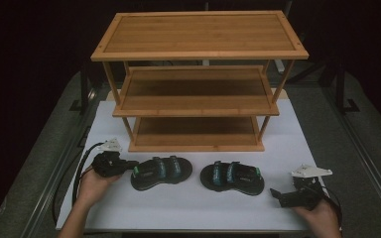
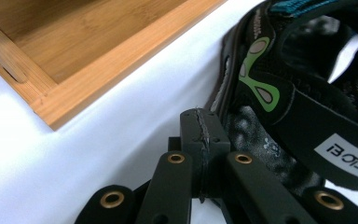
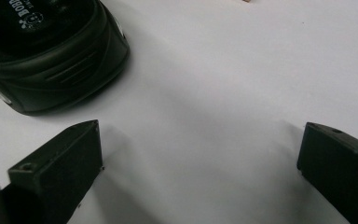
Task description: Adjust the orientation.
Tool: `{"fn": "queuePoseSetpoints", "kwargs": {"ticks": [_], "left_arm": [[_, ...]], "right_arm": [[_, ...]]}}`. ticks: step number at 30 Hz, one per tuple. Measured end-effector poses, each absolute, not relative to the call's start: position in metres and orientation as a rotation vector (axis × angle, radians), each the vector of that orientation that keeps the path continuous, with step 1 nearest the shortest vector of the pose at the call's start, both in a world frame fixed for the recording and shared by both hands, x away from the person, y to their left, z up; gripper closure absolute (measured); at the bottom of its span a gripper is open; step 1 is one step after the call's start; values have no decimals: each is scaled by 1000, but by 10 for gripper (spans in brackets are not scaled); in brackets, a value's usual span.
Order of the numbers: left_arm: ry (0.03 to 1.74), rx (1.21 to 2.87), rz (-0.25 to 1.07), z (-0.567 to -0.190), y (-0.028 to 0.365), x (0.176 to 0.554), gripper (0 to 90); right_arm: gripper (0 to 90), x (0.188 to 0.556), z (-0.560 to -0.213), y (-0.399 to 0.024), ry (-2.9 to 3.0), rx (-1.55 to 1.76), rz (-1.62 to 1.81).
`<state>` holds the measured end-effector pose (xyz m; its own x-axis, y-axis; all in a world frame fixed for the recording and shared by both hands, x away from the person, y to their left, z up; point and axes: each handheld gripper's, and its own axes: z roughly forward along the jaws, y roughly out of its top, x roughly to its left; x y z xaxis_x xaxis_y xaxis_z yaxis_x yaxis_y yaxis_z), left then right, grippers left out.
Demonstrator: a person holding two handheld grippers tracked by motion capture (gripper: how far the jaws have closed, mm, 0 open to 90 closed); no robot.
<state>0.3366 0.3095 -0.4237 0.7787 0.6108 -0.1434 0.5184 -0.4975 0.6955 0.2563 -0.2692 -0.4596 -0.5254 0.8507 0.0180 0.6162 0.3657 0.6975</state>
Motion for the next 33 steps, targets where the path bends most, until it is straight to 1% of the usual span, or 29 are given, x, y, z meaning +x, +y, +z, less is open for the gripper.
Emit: {"fn": "queuePoseSetpoints", "kwargs": {"ticks": [7, 19, 22, 25, 26, 27, 29, 31, 33], "left_arm": [[835, 2204, 138, -424, 309, 327, 900], [827, 2217, 72, -430, 312, 302, 900], [831, 2218, 94, -427, 314, 302, 900], [821, 2192, 143, -414, 317, 301, 900], [817, 2177, 153, -407, 318, 302, 891], [814, 2170, 170, -402, 318, 302, 802], [790, 2159, 209, -390, 316, 304, 733], [761, 2156, 216, -381, 312, 306, 660], [732, 2156, 213, -375, 306, 308, 609]], "right_arm": [[0, 256, -460, -269, 2286, 1284, 944], [0, 256, -460, -269, 2286, 1283, 944], [0, 256, -460, -269, 2285, 1285, 943], [0, 256, -460, -269, 2285, 1285, 944], [0, 256, -460, -269, 2286, 1283, 944], [0, 256, -460, -269, 2286, 1284, 944], [0, 256, -460, -269, 2286, 1285, 945], [0, 256, -460, -269, 2286, 1285, 944], [0, 256, -460, -269, 2286, 1285, 944]]}}
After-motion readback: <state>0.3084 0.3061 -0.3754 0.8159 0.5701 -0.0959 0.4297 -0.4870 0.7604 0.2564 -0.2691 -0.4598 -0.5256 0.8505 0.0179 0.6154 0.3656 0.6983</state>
